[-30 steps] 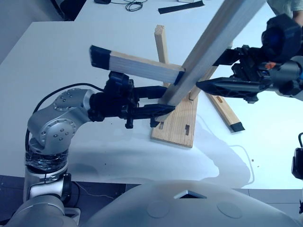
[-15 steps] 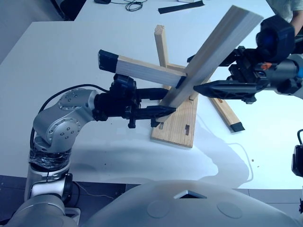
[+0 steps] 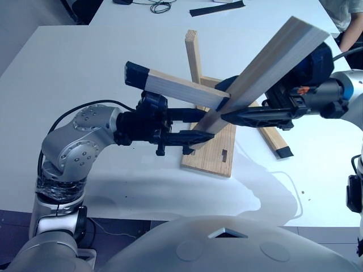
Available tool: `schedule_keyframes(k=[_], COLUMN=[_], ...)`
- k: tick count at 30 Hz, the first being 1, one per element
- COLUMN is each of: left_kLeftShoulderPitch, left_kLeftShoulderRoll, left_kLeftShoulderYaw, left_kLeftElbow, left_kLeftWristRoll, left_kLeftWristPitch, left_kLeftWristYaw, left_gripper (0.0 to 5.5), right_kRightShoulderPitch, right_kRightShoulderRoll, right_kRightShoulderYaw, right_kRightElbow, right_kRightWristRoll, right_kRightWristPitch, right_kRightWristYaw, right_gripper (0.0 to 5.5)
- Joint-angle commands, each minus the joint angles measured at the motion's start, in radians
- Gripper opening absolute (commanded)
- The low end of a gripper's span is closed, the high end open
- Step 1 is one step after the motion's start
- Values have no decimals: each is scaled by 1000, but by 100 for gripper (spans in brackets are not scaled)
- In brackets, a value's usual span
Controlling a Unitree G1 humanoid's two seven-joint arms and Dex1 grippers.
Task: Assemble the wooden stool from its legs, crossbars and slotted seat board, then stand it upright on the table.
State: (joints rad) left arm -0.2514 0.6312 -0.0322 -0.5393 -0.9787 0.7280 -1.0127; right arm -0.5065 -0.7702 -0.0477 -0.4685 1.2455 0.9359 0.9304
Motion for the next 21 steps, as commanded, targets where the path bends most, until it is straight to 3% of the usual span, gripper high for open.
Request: schedule_keyframes(k=[1, 3, 13, 14, 21], left_kLeftShoulderPitch=[-5, -6, -31, -44, 5], left_kLeftShoulderRoll=[20, 21, 28, 16, 46], left_kLeftShoulderYaw=[-5, -5, -2, 5, -46], left_kLeftElbow=[-13, -8, 27, 50, 46], left_kLeftWristRoll=[5, 7, 26, -10, 59], left_kLeftWristPitch=[4, 3, 11, 53, 69], left_kLeftWristYaw=[-14, -17, -7, 26, 25], left_gripper=[202, 202, 202, 238, 341], right_kRightShoulderPitch=[8, 12, 36, 38, 27], right_kRightShoulderRoll=[-2, -3, -15, -13, 9], right_kRightShoulderYaw=[-3, -2, -1, -2, -31], right_kRightElbow=[-19, -21, -42, -45, -29], right_kRightWristRoll=[-9, -15, -50, -51, -81], right_kRightWristPitch=[7, 4, -13, -17, -48], right_kRightWristYaw=[-2, 0, 19, 18, -21], right_gripper=[228, 206, 206, 206, 206])
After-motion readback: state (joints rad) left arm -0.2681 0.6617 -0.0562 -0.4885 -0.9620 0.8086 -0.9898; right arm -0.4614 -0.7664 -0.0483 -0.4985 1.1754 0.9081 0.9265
